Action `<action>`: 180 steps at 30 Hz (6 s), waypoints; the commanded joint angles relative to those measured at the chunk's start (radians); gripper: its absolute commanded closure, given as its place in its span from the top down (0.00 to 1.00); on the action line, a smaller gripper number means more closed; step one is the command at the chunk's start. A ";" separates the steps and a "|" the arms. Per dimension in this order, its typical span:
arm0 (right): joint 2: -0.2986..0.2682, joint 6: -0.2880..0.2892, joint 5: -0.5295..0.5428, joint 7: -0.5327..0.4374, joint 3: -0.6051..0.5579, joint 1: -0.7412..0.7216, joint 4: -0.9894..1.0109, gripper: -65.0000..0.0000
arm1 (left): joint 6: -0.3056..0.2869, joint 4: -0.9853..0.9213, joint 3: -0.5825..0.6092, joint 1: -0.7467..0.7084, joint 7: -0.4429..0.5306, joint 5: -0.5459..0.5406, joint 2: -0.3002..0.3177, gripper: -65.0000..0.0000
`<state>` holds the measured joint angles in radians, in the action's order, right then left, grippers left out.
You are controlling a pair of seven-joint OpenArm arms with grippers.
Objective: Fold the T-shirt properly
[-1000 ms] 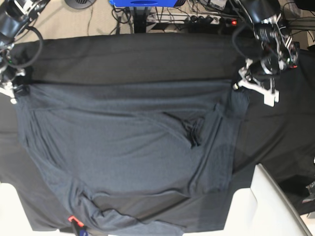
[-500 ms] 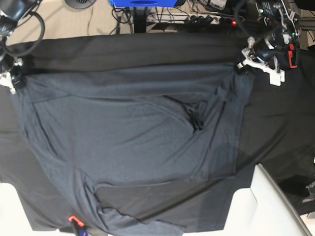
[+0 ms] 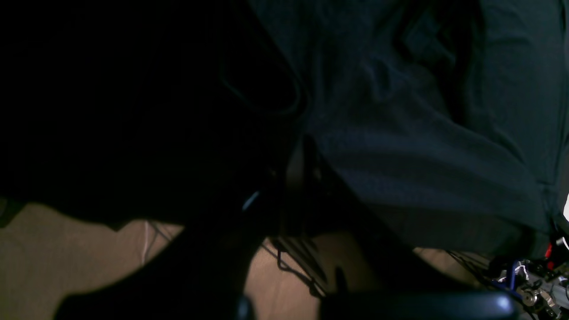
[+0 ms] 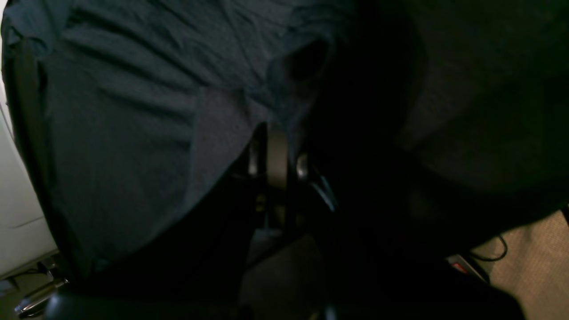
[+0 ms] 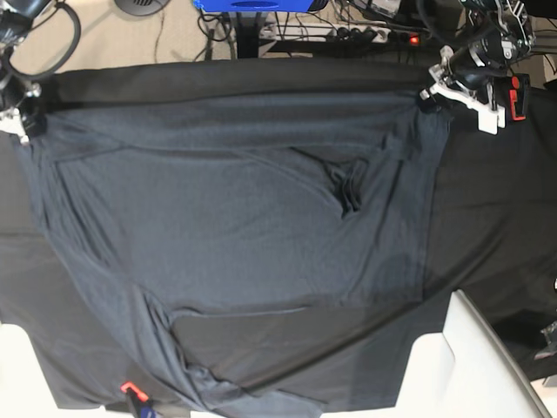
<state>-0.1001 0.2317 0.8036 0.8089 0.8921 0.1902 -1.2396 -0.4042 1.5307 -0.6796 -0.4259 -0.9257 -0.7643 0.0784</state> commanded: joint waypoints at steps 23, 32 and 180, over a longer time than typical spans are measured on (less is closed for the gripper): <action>-0.014 0.008 0.041 0.010 0.006 0.079 -0.044 0.00 | -0.005 0.041 -0.061 -0.049 0.010 -0.010 0.010 0.00; 0.006 0.007 0.035 0.011 0.006 0.081 -0.044 0.00 | -0.005 0.041 -0.059 -0.047 0.010 -0.008 0.010 0.00; -0.122 -0.193 -0.577 -0.174 -0.836 -0.556 0.357 0.58 | -0.011 0.055 -0.196 0.091 0.041 0.174 0.120 1.00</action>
<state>-0.2062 0.0410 0.2295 0.6483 0.0525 -0.3393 -0.8696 -0.4118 1.5707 -0.8696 -0.3328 -0.9020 -0.5758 0.1841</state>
